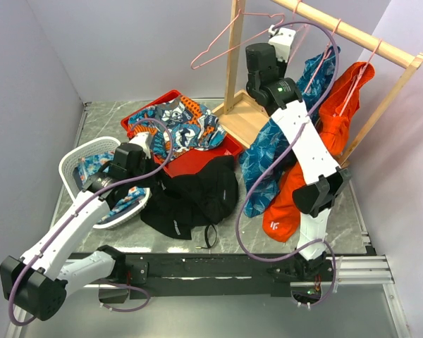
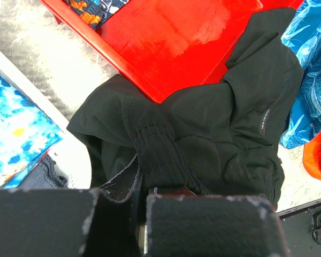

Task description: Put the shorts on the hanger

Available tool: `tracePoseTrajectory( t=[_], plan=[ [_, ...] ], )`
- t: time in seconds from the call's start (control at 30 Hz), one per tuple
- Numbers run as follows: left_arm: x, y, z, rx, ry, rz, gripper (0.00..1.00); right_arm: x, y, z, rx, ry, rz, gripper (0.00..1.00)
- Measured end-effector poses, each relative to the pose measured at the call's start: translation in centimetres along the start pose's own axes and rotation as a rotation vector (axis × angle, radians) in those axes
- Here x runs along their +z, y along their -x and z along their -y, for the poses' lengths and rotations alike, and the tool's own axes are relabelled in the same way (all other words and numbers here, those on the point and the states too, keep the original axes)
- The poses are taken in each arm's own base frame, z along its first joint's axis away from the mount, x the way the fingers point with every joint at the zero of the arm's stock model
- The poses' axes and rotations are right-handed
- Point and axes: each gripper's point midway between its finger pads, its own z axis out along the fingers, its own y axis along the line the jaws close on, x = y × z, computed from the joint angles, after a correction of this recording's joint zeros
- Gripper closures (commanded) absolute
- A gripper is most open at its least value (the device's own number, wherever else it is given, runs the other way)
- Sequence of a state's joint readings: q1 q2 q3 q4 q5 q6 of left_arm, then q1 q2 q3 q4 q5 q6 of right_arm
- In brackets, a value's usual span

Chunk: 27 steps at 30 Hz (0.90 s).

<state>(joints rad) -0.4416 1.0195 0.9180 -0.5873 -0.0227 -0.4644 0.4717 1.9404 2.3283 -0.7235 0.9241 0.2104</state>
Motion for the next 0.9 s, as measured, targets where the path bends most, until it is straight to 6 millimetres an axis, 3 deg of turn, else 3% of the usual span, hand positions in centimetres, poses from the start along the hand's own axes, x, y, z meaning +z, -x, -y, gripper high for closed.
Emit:
tracePoseTrajectory(
  t=[0.4,0.7,0.9],
  plan=[
    [-0.1,0.1,0.0,0.000,-0.002,0.004,0.99,0.3,1.2,1.1,-0.015,-0.120,0.072,1.00],
    [0.0,0.0,0.0,0.000,-0.001,0.001,0.99,-1.7,1.3,-1.1,-0.050,-0.089,0.105,1.00],
    [0.0,0.0,0.0,0.000,-0.001,0.002,0.99,-3.2,0.2,-2.1,-0.085,-0.073,0.101,1.00]
  ],
)
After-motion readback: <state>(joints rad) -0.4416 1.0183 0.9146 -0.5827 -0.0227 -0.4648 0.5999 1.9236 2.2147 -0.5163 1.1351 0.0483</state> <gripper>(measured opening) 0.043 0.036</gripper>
